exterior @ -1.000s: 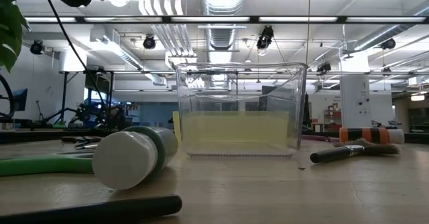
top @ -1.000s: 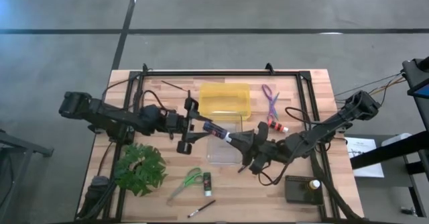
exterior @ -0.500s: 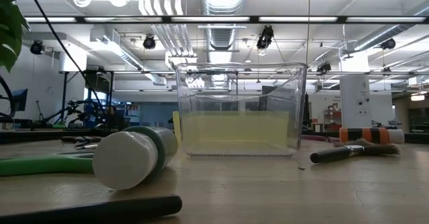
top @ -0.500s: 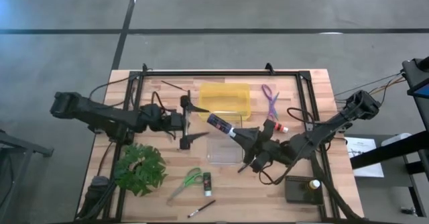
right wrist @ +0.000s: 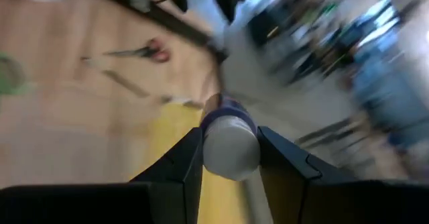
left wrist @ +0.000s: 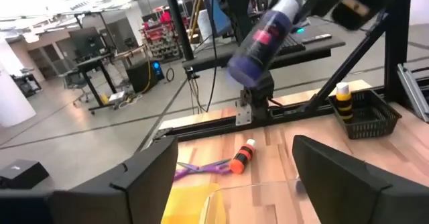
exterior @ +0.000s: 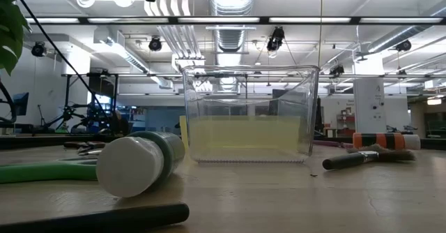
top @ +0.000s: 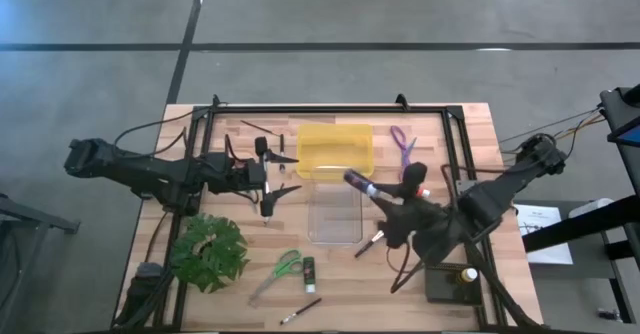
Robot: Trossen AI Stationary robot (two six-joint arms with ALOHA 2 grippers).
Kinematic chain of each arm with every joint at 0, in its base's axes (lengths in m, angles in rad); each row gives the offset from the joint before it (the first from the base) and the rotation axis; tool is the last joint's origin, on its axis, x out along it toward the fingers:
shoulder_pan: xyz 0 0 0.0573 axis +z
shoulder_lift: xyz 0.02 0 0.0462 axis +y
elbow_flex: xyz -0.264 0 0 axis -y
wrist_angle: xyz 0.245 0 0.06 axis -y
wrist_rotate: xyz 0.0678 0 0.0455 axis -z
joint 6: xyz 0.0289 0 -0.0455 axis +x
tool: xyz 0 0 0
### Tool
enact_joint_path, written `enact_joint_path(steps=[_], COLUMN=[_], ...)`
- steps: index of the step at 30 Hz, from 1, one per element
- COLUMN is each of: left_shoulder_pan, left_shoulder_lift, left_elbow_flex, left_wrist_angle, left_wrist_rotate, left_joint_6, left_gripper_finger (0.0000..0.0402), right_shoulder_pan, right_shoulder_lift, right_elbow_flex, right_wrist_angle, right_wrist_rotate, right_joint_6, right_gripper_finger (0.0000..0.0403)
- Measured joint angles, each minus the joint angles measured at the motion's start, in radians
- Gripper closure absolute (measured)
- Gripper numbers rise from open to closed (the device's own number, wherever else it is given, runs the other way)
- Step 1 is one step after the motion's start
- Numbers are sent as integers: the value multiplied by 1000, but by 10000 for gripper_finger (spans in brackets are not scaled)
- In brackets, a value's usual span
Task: Pick & Place Paint Supplies
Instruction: Put the blue paint bottle into the black bin
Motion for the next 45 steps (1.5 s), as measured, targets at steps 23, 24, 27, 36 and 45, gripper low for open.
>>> enact_joint_path(steps=[23, 24, 27, 36, 45], left_shoulder_pan=[1, 2, 3, 3, 4], left_shoulder_lift=[-1, -1, -1, -1, -1], left_elbow_flex=[0, 0, 0, 0, 0], left_wrist_angle=[-27, -26, -23, -1, 26], left_wrist_rotate=[0, 0, 0, 0, 0], left_joint_6=[0, 0, -1, -4, -3], left_gripper_finger=[116, 116, 116, 116, 116], right_shoulder_pan=[184, 204, 265, 415, 443], right_shoulder_lift=[58, 58, 57, 107, 219], right_elbow_flex=[87, 87, 85, 68, 61], right_wrist_angle=[-466, -467, -468, -479, -442], right_wrist_rotate=[-679, -683, -687, -720, -871], right_joint_6=[1013, 1046, 1150, 1442, 1550], right_gripper_finger=[292, 292, 292, 292, 292])
